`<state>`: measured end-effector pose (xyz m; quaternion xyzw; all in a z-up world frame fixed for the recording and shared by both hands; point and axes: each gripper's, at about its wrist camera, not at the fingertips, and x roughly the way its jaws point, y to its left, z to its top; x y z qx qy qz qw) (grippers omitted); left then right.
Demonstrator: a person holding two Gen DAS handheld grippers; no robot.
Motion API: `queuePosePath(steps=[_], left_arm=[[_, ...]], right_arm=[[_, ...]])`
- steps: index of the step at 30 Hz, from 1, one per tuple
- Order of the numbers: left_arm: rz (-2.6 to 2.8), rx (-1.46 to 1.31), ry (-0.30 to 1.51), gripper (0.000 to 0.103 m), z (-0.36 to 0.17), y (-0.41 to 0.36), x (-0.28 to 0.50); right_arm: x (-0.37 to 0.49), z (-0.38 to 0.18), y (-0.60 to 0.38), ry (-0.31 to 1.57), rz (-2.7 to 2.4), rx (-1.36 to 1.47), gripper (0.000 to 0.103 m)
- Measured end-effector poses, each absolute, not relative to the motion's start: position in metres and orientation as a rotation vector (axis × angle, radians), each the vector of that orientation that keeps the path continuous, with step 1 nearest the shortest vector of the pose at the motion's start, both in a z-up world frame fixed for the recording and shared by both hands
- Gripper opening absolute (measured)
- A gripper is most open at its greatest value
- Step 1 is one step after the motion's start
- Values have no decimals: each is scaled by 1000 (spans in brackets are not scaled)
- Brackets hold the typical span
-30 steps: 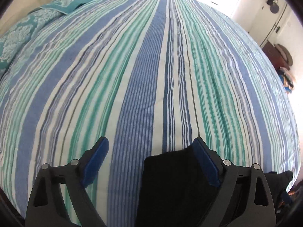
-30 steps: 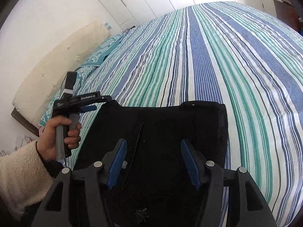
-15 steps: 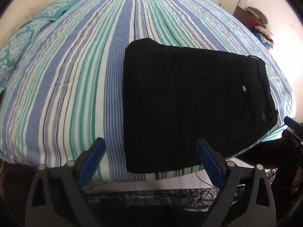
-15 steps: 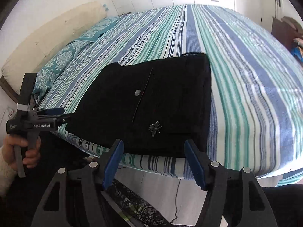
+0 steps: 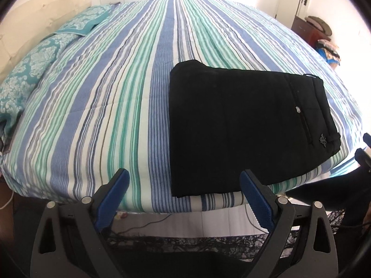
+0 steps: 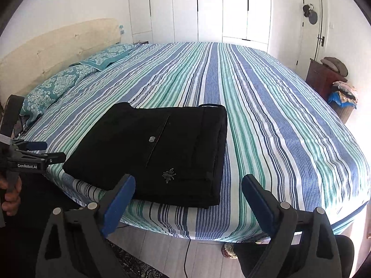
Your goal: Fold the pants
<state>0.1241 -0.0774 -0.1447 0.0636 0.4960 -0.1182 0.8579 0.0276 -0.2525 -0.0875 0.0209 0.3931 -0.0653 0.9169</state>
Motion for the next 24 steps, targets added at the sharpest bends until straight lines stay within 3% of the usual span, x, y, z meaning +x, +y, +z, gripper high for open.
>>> queuePosePath(steps=[9,18,24], left_arm=[[-415,-166,1110,97,-157,-27,180],[-532,-174,1203,97,-203,-44,216],[-609,-188,1229,97,-212,-68,220]], right_arm=[[49,-115,-320,880,-32,350,96],[121,-187,-346,1109,242,533,96],[126,-193,-354,1085,342,695,101]])
